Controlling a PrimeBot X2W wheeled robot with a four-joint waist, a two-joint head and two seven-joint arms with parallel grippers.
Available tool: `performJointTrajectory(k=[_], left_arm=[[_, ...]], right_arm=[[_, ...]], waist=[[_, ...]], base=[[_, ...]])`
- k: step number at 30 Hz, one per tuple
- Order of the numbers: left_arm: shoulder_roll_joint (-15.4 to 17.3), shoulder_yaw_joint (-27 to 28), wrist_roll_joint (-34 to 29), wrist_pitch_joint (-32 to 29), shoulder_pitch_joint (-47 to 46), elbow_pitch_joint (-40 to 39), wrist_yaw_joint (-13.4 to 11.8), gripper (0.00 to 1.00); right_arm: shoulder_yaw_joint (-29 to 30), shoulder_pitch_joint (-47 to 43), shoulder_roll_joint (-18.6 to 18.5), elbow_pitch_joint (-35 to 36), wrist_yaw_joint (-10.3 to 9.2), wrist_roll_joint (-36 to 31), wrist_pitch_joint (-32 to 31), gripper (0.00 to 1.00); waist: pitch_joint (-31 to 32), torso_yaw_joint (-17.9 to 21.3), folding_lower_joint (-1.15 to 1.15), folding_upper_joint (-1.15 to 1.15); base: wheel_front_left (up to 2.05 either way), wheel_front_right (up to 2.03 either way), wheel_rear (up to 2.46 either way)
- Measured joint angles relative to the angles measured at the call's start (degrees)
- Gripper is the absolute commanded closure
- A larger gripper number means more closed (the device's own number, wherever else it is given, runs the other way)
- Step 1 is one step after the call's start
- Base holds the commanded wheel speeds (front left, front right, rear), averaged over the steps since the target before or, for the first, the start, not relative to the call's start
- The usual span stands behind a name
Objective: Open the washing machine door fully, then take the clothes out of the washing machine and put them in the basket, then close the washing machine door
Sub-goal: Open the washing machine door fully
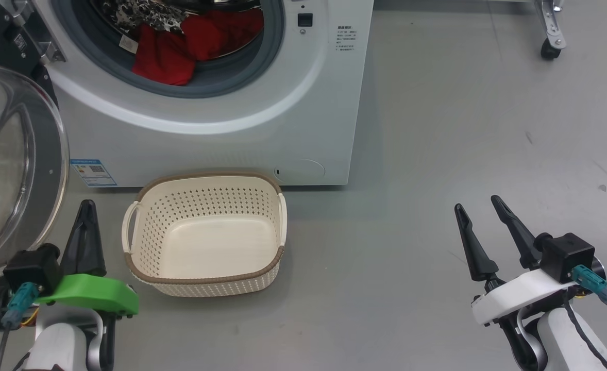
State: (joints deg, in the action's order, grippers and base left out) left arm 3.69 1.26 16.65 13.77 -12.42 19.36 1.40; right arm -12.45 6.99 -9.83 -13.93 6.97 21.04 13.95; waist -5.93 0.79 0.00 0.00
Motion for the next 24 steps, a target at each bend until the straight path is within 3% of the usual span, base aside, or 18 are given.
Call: performJointTrajectory(k=[6, 16, 17, 19, 20, 21, 24], left_arm=[[-0.7, -2.0, 1.1, 0.0, 1.3, -1.2, 2.0, 1.0], [-1.0, -3.8, 1.9, 0.0, 4.0, -2.0, 2.4, 1.0], [-1.0, -4.4, 1.6, 0.0, 4.0, -2.3, 2.4, 0.8], [-1.0, -4.8, 1.6, 0.2, 4.1, -2.6, 2.4, 0.51], [-1.0, -4.9, 1.6, 0.4, 4.2, -2.6, 2.4, 0.07], [-1.0, -4.9, 1.6, 0.4, 4.3, -2.7, 2.4, 0.0], [-1.0, -5.0, 1.6, 0.4, 4.7, -2.7, 2.4, 0.0]], right_arm=[[0.3, -0.1, 0.0, 0.5, -0.02, -0.3, 0.3, 0.0], [1.2, -0.8, 0.0, 0.7, -0.02, -0.5, 0.3, 0.0], [1.2, -0.9, 0.0, 0.8, -0.02, -0.5, 0.3, 0.0], [1.3, -1.1, 0.1, 1.0, -0.02, -0.5, 0.3, 0.0], [1.3, -1.1, 0.2, 1.1, -0.02, -0.5, 0.3, 0.0], [1.3, -1.1, 0.3, 1.2, -0.02, -0.5, 0.3, 0.0], [1.3, -1.1, 0.4, 1.5, -0.02, -0.5, 0.5, 0.0]], waist=[[0.1, 1.5, 0.0, 0.0], [0.0, 1.8, 0.0, 0.0], [0.0, 1.8, 0.0, 0.0], [-0.1, 1.7, 0.0, 0.0], [-0.1, 1.7, 0.0, 0.0], [-0.1, 1.6, 0.0, 0.0], [-0.1, 1.5, 0.0, 0.0]], base=[[0.0, 0.0, 0.0], [0.0, 0.0, 0.0], [0.0, 0.0, 0.0], [0.0, 0.0, 0.0], [0.0, 0.0, 0.0], [0.0, 0.0, 0.0], [0.0, 0.0, 0.0]])
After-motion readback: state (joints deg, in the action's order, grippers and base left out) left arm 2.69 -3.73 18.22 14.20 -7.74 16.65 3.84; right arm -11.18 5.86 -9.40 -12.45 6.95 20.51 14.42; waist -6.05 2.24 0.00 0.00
